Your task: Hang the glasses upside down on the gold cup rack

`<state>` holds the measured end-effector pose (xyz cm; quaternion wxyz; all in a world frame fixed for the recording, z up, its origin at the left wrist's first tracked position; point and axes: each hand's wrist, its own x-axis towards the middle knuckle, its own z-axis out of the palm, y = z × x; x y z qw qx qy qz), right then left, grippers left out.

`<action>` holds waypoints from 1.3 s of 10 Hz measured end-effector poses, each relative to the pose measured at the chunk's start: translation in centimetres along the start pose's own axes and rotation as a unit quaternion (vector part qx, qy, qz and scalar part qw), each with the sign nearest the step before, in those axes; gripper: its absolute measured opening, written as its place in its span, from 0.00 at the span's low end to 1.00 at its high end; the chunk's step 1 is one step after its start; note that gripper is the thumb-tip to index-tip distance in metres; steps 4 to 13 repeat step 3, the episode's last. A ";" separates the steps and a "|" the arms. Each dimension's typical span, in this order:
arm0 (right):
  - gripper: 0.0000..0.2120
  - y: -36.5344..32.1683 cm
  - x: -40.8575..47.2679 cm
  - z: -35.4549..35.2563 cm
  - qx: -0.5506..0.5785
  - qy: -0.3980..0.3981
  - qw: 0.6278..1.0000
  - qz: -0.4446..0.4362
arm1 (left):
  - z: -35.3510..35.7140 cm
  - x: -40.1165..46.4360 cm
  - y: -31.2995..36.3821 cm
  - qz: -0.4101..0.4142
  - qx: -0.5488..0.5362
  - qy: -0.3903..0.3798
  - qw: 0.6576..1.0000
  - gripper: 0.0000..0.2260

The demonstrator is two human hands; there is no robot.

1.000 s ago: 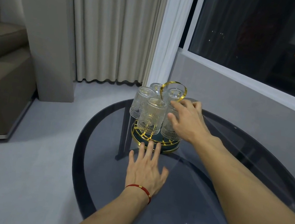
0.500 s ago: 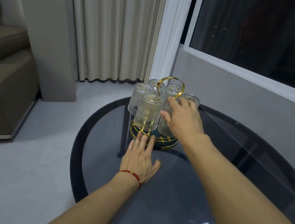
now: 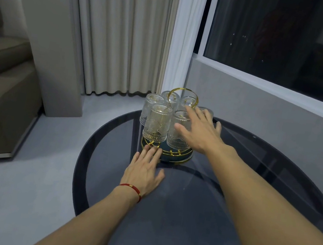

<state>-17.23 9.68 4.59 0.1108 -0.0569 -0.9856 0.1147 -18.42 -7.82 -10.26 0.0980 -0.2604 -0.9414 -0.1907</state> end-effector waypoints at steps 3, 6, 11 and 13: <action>0.28 1.8 -7.0 -2.9 0.104 0.093 0.989 -0.042 | -4.5 -2.9 3.7 -0.001 -0.053 0.024 0.998 0.28; 0.28 1.8 -7.0 -2.9 0.104 0.093 0.989 -0.042 | -4.5 -2.9 3.7 -0.001 -0.053 0.024 0.998 0.28; 0.28 1.8 -7.0 -2.9 0.104 0.093 0.989 -0.042 | -4.5 -2.9 3.7 -0.001 -0.053 0.024 0.998 0.28; 0.28 1.8 -7.0 -2.9 0.104 0.093 0.989 -0.042 | -4.5 -2.9 3.7 -0.001 -0.053 0.024 0.998 0.28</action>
